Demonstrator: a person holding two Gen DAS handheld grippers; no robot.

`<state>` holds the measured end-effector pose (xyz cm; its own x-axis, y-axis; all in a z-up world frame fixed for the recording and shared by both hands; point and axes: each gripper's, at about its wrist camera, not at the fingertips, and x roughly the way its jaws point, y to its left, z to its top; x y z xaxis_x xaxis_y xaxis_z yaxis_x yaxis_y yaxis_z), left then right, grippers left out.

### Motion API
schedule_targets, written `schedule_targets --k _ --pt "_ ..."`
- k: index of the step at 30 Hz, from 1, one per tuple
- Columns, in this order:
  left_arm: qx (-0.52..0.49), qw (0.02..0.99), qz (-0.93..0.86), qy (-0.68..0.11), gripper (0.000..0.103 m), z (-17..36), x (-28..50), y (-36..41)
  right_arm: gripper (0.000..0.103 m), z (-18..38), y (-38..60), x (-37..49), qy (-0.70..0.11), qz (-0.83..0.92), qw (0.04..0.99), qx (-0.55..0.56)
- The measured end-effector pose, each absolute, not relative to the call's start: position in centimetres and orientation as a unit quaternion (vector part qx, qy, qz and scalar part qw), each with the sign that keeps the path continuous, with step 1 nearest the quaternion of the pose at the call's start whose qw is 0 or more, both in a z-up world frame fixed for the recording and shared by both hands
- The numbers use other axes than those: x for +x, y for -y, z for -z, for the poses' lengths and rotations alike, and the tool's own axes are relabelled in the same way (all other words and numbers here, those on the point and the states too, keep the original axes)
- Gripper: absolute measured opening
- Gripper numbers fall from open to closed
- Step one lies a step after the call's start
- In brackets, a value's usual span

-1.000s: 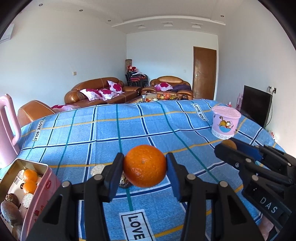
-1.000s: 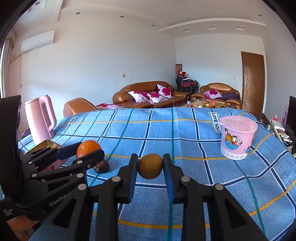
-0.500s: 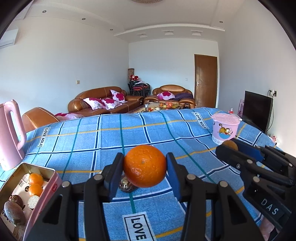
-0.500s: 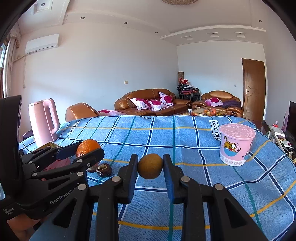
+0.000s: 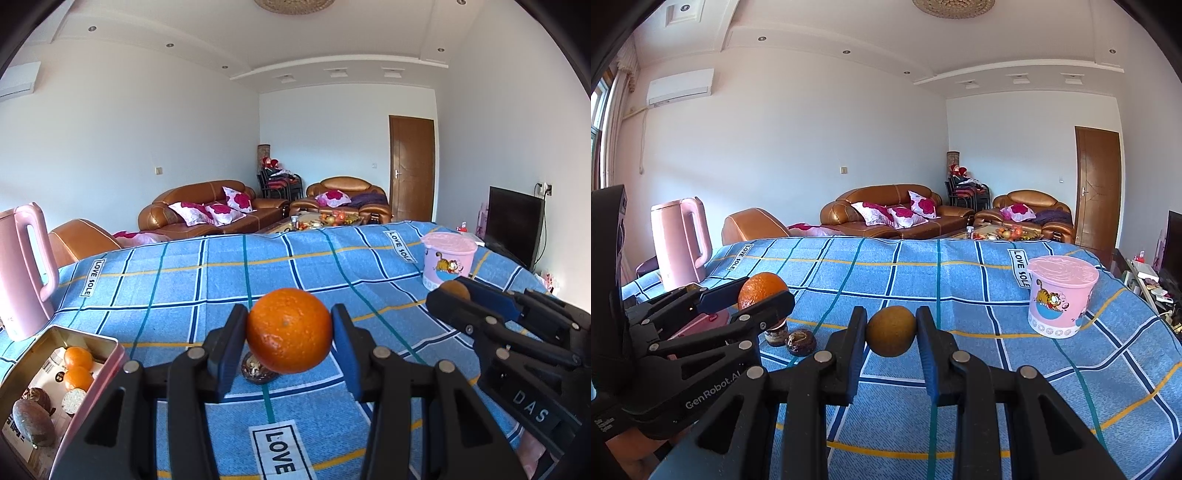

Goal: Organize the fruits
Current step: 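Lift the orange with the left tool while the right tool lifts the yellow-brown fruit, then carry the orange over the tin with the left tool while the right carries the yellow-brown fruit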

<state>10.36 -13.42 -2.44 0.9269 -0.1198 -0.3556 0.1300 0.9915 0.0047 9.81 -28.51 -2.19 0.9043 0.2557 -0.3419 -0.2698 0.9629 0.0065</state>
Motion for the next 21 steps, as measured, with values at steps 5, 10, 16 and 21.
schedule_targets --k 5,10,16,21 --pt "0.009 0.980 0.065 -0.186 0.048 2.5 9.6 12.5 0.029 2.2 28.2 9.8 -0.176 -0.142 0.974 -0.022" --pt "0.000 0.979 0.060 -0.196 0.048 2.6 9.1 10.9 0.029 2.3 26.7 9.8 -0.186 -0.156 0.970 -0.023" --pt "-0.009 0.979 0.041 -0.200 0.048 2.5 8.2 7.7 0.029 2.3 23.5 9.6 -0.190 -0.189 0.963 -0.031" --pt "-0.014 0.980 0.018 -0.198 0.048 2.4 7.6 5.2 0.029 2.0 20.6 9.5 -0.190 -0.214 0.957 -0.042"
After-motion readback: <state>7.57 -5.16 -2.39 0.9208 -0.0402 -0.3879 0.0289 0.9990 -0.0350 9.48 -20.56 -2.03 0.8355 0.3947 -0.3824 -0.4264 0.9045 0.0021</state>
